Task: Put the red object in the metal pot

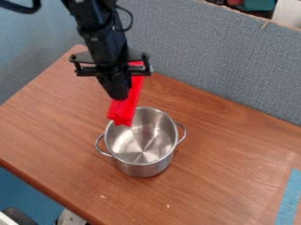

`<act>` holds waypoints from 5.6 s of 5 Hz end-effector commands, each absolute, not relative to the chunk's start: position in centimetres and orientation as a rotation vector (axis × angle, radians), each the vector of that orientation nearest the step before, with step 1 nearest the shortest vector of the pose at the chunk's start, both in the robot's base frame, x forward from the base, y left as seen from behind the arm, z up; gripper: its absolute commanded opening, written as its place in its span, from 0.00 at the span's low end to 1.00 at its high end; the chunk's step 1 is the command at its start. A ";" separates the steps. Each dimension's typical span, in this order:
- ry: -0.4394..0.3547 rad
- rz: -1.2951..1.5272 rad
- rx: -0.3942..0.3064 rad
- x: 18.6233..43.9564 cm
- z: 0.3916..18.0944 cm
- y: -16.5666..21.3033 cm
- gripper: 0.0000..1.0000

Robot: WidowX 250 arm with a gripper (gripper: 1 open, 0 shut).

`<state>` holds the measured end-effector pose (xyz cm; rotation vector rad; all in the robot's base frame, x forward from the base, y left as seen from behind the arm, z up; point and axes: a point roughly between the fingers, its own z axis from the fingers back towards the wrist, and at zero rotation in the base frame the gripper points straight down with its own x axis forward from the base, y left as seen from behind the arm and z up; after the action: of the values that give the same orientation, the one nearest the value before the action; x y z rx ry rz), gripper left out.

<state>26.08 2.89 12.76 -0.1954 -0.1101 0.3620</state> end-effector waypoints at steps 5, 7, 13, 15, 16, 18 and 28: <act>-0.139 0.404 -0.180 29.1 6.5 0.9 0.00; -0.187 0.234 -0.229 29.2 5.9 0.0 0.00; -0.319 0.052 -0.409 29.1 6.4 10.6 0.00; -0.431 0.230 -0.383 29.1 8.6 12.7 0.00; -0.404 0.117 -0.407 27.6 7.9 12.4 1.00; -0.450 0.476 -0.271 27.0 11.5 8.7 1.00; -0.251 -0.822 -0.360 31.1 8.1 8.4 1.00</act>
<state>30.44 8.16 6.79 -0.3950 -0.2187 -0.7966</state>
